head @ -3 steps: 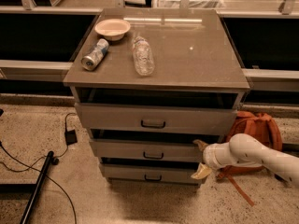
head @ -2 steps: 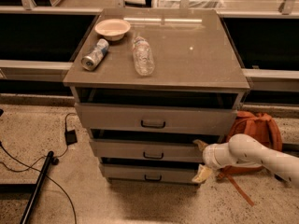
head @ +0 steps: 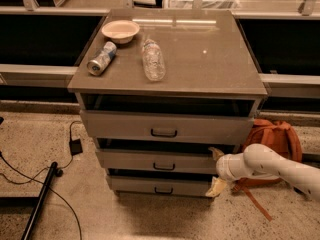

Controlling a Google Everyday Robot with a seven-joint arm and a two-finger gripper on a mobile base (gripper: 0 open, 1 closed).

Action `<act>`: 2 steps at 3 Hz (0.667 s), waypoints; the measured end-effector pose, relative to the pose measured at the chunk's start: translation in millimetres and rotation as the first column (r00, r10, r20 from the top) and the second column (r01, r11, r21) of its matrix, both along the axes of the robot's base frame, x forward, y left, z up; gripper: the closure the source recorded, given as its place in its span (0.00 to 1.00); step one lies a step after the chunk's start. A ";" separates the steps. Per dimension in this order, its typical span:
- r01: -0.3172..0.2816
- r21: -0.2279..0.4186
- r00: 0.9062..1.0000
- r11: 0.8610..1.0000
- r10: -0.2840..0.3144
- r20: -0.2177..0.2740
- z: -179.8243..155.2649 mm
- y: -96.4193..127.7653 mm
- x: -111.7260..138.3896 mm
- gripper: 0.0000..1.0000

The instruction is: Open middle drawer

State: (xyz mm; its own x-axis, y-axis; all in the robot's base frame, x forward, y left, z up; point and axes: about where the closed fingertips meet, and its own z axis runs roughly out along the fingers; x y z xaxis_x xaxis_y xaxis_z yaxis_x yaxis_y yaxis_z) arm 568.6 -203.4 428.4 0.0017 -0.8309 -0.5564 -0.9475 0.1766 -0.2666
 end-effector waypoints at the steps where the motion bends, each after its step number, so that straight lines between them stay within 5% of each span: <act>1: 0.014 -0.016 1.000 1.000 -0.014 -0.027 -10.2 -1.1 1.3 0.00; 2: 0.017 -0.028 0.999 0.999 -0.018 -0.041 -15.0 -0.7 2.2 0.00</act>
Offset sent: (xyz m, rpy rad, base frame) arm 0.0047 -0.0044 -0.0176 -0.0458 0.0541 -0.0281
